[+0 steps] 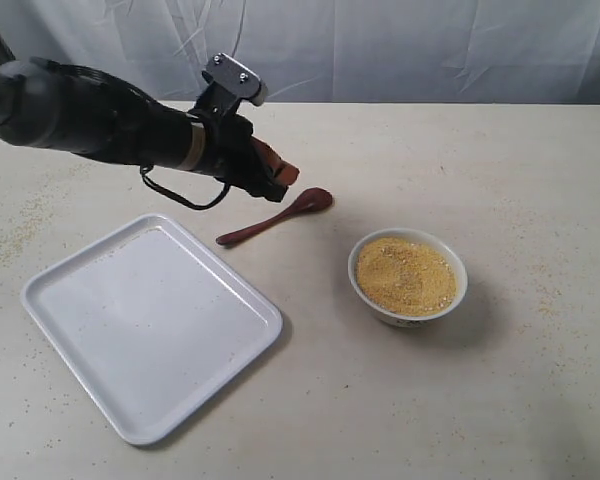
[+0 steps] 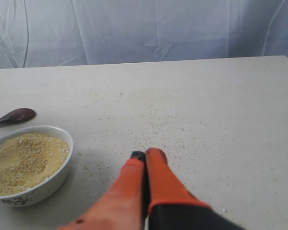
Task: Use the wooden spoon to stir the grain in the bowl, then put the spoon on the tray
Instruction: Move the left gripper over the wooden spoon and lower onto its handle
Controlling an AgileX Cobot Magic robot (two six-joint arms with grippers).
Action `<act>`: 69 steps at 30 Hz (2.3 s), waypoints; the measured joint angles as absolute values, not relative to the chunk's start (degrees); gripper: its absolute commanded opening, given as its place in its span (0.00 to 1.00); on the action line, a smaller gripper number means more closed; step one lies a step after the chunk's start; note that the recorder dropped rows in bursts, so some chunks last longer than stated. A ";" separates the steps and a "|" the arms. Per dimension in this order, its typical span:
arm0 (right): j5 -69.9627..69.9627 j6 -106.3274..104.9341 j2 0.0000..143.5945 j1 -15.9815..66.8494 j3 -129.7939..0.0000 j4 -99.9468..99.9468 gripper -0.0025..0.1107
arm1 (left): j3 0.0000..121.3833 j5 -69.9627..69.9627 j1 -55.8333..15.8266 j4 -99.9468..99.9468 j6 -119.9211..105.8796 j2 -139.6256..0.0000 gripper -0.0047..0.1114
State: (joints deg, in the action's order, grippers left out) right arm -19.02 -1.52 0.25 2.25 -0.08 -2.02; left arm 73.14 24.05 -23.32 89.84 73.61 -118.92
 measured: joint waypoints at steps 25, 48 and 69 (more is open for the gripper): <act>-19.02 -1.52 0.25 2.25 -0.08 -2.02 0.02 | 82.59 26.33 -23.45 91.22 65.90 -133.30 0.49; -19.02 -1.42 0.25 2.25 -0.08 -2.02 0.02 | 82.59 29.28 -23.45 96.02 71.01 -132.19 0.04; -19.02 -1.52 0.25 2.25 -0.08 -2.02 0.02 | 79.24 22.90 -23.45 100.28 79.64 -125.96 0.24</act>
